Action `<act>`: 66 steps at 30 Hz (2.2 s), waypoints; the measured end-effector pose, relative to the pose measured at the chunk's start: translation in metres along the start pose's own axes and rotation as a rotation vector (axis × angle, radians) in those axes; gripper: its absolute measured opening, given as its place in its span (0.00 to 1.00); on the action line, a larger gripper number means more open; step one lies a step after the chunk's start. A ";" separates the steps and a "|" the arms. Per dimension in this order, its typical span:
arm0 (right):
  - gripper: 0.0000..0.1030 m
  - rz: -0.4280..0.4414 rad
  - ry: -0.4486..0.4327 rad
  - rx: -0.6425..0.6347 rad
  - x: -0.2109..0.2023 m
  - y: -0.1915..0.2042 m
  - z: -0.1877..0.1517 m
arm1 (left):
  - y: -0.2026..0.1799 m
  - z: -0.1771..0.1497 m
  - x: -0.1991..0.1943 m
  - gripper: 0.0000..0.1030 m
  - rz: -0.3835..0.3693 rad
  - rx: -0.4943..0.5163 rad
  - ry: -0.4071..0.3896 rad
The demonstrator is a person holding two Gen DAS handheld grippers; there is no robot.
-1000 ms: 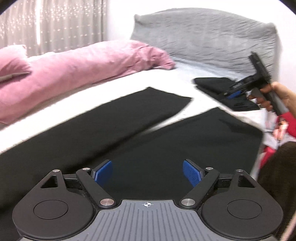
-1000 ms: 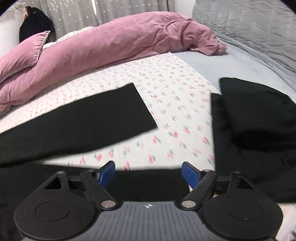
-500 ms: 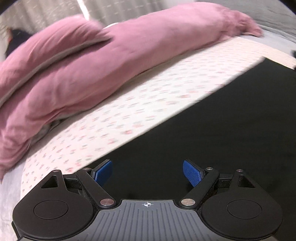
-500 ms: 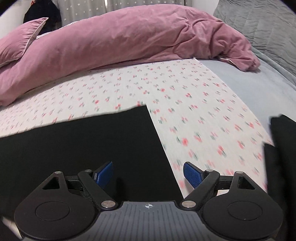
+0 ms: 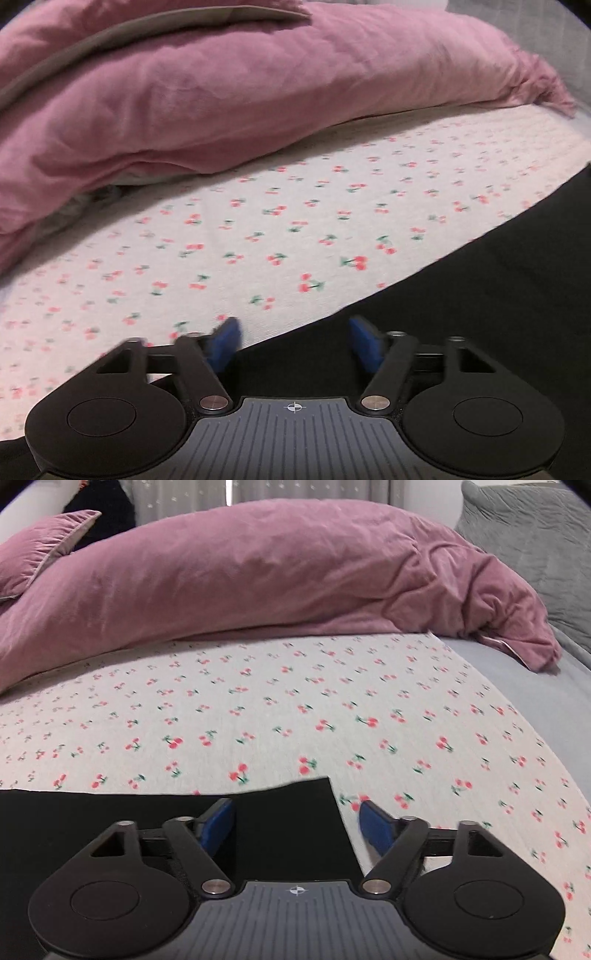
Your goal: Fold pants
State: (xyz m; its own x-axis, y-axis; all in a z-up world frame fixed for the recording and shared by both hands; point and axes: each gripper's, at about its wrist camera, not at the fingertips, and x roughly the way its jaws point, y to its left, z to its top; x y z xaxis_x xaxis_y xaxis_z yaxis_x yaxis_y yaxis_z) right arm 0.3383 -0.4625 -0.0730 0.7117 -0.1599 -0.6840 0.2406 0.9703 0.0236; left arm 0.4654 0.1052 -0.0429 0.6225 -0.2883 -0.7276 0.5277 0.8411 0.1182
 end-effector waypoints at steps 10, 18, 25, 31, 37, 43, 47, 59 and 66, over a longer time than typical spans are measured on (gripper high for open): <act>0.05 0.031 -0.006 -0.012 0.000 0.023 0.002 | -0.027 -0.012 -0.005 0.05 0.009 -0.007 -0.056; 0.03 -0.036 -0.062 0.062 -0.032 0.020 0.008 | -0.051 -0.006 -0.027 0.01 0.178 -0.010 -0.116; 0.03 -0.012 -0.151 0.114 -0.104 0.003 0.005 | -0.066 -0.010 -0.092 0.00 0.200 -0.040 -0.199; 0.03 0.017 -0.191 0.122 -0.174 -0.013 -0.021 | -0.087 -0.045 -0.154 0.01 0.215 -0.099 -0.239; 0.03 0.047 -0.228 0.133 -0.234 -0.023 -0.059 | -0.107 -0.089 -0.214 0.00 0.205 -0.161 -0.297; 0.03 0.080 -0.192 0.149 -0.271 -0.030 -0.110 | -0.137 -0.140 -0.252 0.00 0.197 -0.183 -0.306; 0.03 0.101 -0.147 0.198 -0.282 -0.037 -0.147 | -0.151 -0.179 -0.259 0.00 0.172 -0.224 -0.268; 0.06 0.083 0.103 0.265 -0.263 -0.035 -0.218 | -0.153 -0.243 -0.249 0.01 0.095 -0.357 -0.086; 0.50 0.080 0.066 0.320 -0.291 -0.043 -0.224 | -0.175 -0.243 -0.256 0.07 0.166 -0.272 -0.055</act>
State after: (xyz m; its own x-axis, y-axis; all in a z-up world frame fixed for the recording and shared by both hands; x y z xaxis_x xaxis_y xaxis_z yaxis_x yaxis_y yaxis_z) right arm -0.0268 -0.4173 -0.0382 0.6947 -0.0630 -0.7165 0.3880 0.8716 0.2996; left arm 0.0726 0.1427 -0.0413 0.7211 -0.1553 -0.6752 0.2473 0.9681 0.0414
